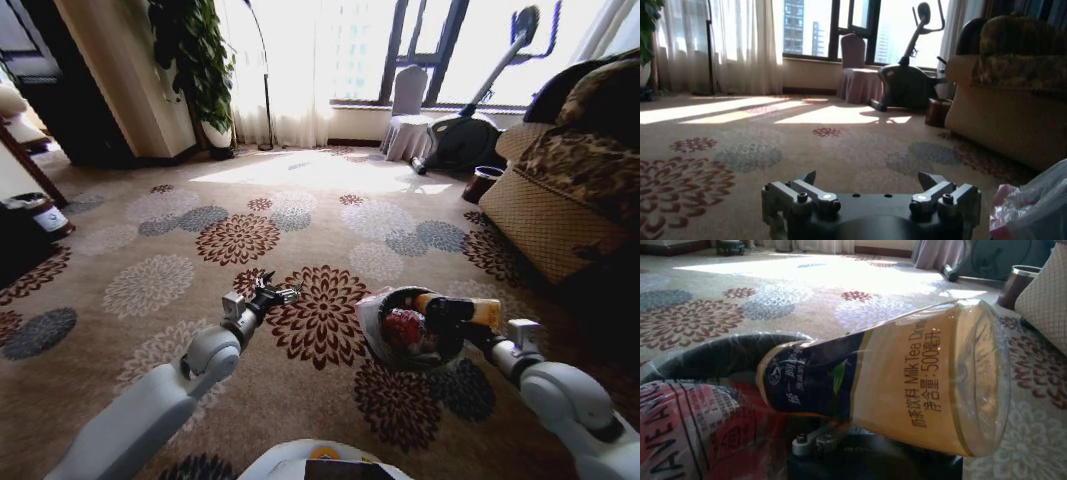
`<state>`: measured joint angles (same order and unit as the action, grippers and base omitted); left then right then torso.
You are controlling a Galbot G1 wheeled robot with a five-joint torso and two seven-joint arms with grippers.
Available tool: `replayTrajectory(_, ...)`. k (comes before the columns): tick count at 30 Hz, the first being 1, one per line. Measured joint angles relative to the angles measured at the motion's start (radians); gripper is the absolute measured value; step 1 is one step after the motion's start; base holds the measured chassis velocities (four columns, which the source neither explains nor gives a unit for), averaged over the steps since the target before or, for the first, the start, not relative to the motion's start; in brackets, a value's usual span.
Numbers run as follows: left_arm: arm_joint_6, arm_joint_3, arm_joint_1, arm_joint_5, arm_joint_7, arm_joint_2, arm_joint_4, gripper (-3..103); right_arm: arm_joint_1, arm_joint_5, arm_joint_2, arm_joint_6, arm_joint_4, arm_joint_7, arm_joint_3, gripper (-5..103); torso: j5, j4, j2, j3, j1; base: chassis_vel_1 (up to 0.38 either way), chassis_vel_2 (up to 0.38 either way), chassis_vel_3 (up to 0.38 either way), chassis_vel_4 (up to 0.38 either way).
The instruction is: Pick up the trash from the ground and place it into the trash bin.
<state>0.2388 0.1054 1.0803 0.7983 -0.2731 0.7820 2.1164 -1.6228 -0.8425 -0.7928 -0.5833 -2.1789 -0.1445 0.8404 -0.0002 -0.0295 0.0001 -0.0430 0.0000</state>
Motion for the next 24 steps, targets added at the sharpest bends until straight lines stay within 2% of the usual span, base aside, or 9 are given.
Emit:
replayTrajectory(6,0.0,0.004,0.019,-0.007,0.0,0.0,0.009,100,-0.023,0.016,-0.015,0.006,-0.008,0.006,0.011,1,0.0007,0.0003,0.0,0.0,0.0,-0.062,-0.33,0.054,0.33)
replayTrajectory(8,-0.001,0.004,0.024,-0.009,0.0,0.0,0.011,100,-0.035,0.019,-0.02,0.008,-0.014,0.008,0.018,1,-0.0004,0.0003,0.0,0.0,0.0,-0.019,-0.363,0.001,0.356)
replayTrajectory(13,-0.002,0.005,0.03,-0.01,-0.001,0.001,0.014,100,-0.051,0.022,-0.026,0.009,-0.022,0.008,0.026,1,0.0008,0.0003,0.0,0.0,0.0,0.007,-0.331,-0.025,0.306)
replayTrajectory(14,-0.002,0.005,0.033,-0.01,-0.002,0.002,0.015,100,-0.057,0.024,-0.029,0.009,-0.024,0.009,0.03,1,-0.0004,0.0003,0.0,0.0,0.0,0.045,-0.313,-0.054,0.3)
replayTrajectory(18,-0.002,0.005,0.044,-0.014,-0.004,0.004,0.018,100,-0.074,0.03,-0.037,0.012,-0.029,0.017,0.042,1,0.0003,-0.0003,0.0,0.0,0.0,0.077,-0.27,-0.067,0.284)
replayTrajectory(24,-0.001,0.007,0.052,-0.017,-0.005,0.002,0.02,100,-0.092,0.036,-0.046,0.015,-0.032,0.03,0.058,1,0.0003,0.0,0.0,0.0,0.0,0.12,-0.293,-0.105,0.329)
